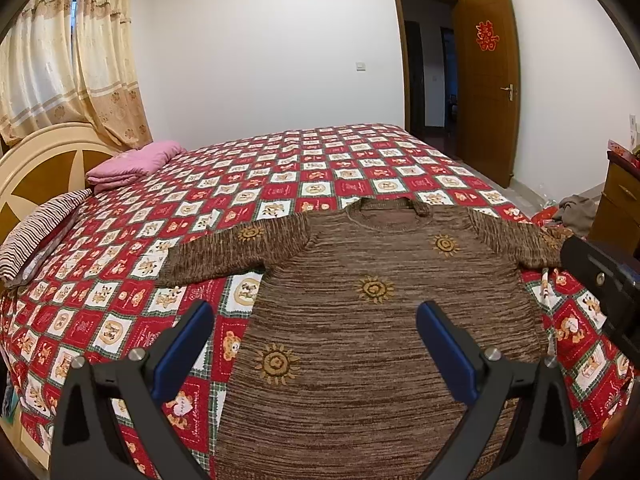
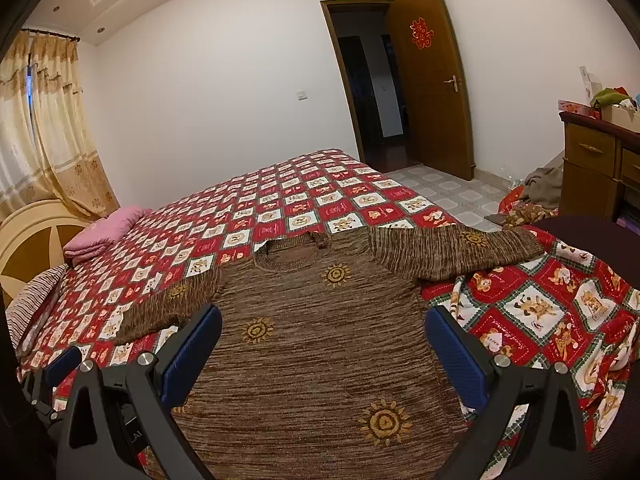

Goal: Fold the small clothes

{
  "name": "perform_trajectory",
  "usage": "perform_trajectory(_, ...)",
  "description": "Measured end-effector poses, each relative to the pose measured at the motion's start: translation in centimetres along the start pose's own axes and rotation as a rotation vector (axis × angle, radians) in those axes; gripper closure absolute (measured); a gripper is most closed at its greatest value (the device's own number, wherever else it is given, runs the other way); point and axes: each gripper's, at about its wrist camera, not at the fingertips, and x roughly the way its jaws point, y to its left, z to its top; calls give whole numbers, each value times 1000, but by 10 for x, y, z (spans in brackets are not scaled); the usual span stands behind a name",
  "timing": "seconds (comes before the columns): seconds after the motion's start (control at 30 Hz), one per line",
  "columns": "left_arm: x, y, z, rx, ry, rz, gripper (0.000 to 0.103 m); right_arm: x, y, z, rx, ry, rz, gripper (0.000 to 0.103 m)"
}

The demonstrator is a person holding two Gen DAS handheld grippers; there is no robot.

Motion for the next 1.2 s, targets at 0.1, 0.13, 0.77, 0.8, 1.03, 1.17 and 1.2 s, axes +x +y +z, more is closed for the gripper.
perform_trajectory(0.1, 1, 0, -1, -1, 7, -5, 0, 1, 0, 0, 1, 1, -1, 1)
perform_trajectory(0.13, 1, 0, -1, -1, 7, -6, 0, 1, 0, 0, 1, 0, -2, 1)
perform_trajectory(0.77, 9, 0, -3, -3, 30, -16, 0, 7, -3, -4, 1, 17, -11, 1)
perform_trajectory(0.8, 9, 0, -3, -3, 31, -16, 0, 8, -3, -4, 2, 19, -11, 1)
perform_trajectory(1.03, 14, -1, -5, -4, 44, -18, 0, 12, -1, -7, -10, 25, -21, 1)
perform_trajectory(1.17, 22, -1, -7, -6, 62, -30, 0, 17, -5, -8, -3, 24, -31, 1)
perform_trajectory(1.2, 25, -1, -7, -6, 68, -33, 0, 19, -6, -9, -2, 24, -36, 1)
